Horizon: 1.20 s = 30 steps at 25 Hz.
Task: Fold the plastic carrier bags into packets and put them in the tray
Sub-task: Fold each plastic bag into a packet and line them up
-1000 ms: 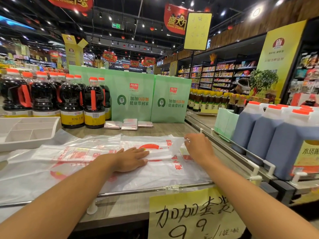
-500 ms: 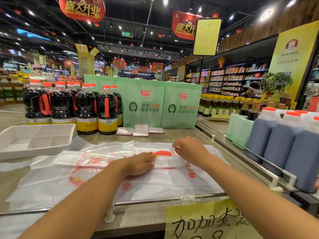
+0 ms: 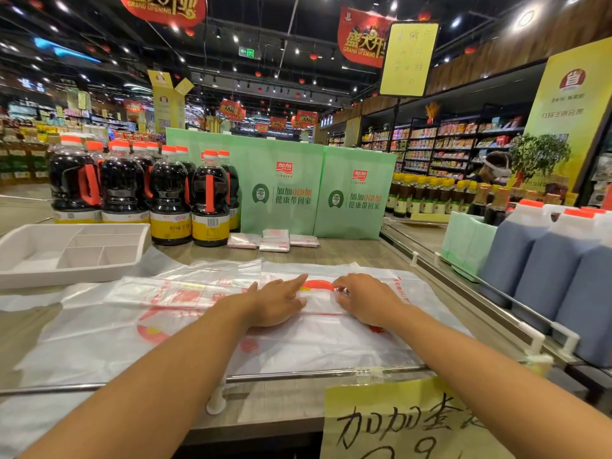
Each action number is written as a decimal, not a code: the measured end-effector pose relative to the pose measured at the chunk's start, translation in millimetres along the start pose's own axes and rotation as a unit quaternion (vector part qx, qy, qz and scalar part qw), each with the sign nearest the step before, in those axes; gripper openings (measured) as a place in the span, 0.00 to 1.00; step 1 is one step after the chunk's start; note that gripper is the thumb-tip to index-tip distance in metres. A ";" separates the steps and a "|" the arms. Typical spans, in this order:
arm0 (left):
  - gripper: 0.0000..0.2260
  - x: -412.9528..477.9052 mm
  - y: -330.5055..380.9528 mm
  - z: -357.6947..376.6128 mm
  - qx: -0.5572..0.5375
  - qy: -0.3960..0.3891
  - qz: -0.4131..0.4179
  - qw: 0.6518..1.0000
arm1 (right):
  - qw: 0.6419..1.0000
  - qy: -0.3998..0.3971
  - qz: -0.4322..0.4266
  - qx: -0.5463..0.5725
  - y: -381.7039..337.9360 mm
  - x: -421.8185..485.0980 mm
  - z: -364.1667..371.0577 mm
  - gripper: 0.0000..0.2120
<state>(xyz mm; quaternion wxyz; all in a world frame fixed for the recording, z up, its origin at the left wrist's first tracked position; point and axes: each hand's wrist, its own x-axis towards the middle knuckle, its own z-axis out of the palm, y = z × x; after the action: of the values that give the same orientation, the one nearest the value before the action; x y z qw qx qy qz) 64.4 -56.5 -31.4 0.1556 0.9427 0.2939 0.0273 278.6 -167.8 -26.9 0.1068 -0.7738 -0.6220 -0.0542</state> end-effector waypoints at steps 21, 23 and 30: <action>0.23 5.1 -4.9 4.2 0.089 -0.051 -0.012 0.995 | 0.983 -0.033 0.019 0.182 22.9 -14.3 -7.5 0.13; 0.23 4.5 -4.1 4.4 0.091 -0.051 -0.013 0.994 | 0.985 -0.051 0.014 0.167 19.2 -12.5 -4.4 0.16; 0.24 3.8 -0.8 2.8 0.098 -0.057 -0.016 0.993 | 0.987 -0.119 -0.011 0.108 13.7 -11.5 -1.8 0.22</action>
<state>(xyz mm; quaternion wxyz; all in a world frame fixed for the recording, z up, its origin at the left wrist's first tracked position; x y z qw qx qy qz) 67.6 -54.5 -34.5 0.0797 0.9487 0.3005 -0.0574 289.5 -181.9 -29.0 0.1142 -0.7515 -0.6412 0.1049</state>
